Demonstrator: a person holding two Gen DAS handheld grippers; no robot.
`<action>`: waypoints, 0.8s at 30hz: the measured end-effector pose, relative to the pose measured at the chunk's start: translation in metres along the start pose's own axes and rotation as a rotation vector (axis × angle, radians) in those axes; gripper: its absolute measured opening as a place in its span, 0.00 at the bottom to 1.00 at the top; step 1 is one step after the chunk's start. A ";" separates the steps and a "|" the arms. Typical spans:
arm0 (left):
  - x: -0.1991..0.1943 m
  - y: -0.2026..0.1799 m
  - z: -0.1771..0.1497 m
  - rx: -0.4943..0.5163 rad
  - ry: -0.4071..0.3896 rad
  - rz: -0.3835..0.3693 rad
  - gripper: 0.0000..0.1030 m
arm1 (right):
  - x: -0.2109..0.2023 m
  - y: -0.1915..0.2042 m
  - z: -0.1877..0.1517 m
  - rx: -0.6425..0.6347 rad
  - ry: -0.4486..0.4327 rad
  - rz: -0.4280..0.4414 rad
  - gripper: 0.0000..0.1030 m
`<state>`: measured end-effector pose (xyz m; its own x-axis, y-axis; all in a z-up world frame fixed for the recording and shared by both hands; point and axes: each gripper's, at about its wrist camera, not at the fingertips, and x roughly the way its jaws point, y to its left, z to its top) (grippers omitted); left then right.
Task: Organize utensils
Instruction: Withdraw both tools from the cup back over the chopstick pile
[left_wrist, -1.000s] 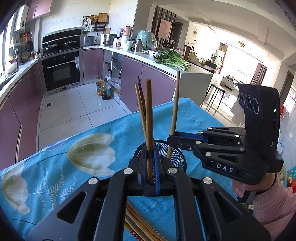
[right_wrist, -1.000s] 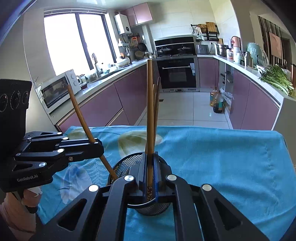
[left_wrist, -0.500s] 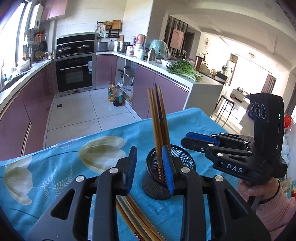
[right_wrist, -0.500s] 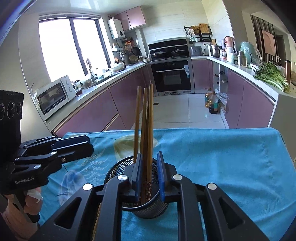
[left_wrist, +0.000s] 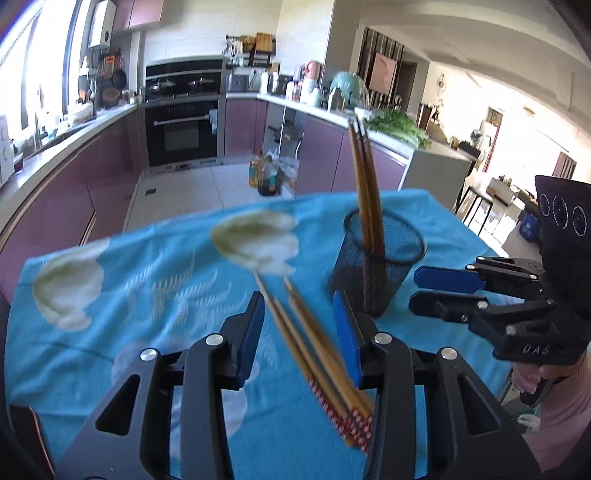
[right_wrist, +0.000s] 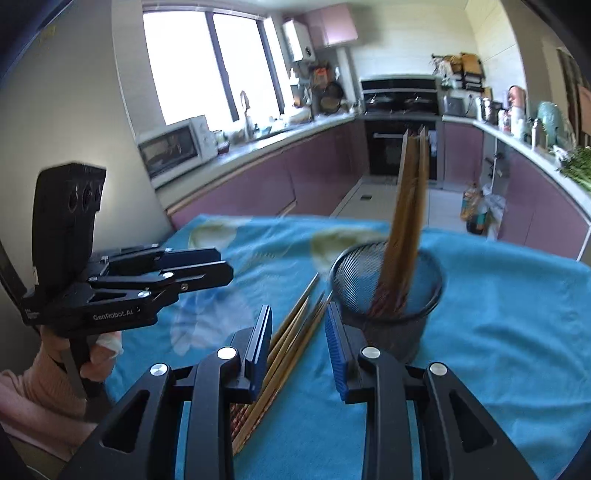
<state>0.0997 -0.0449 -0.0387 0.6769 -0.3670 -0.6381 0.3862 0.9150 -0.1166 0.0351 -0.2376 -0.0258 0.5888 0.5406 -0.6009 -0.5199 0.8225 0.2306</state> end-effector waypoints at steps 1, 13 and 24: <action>0.003 0.003 -0.008 -0.008 0.023 0.003 0.37 | 0.011 0.002 -0.006 0.011 0.034 0.015 0.27; 0.040 0.012 -0.051 -0.058 0.143 -0.016 0.37 | 0.058 0.009 -0.033 0.062 0.171 0.008 0.27; 0.059 0.007 -0.056 -0.044 0.188 -0.023 0.37 | 0.061 0.001 -0.042 0.100 0.192 -0.030 0.25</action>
<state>0.1071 -0.0509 -0.1197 0.5372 -0.3539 -0.7656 0.3699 0.9146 -0.1633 0.0447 -0.2108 -0.0942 0.4693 0.4797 -0.7413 -0.4346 0.8563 0.2790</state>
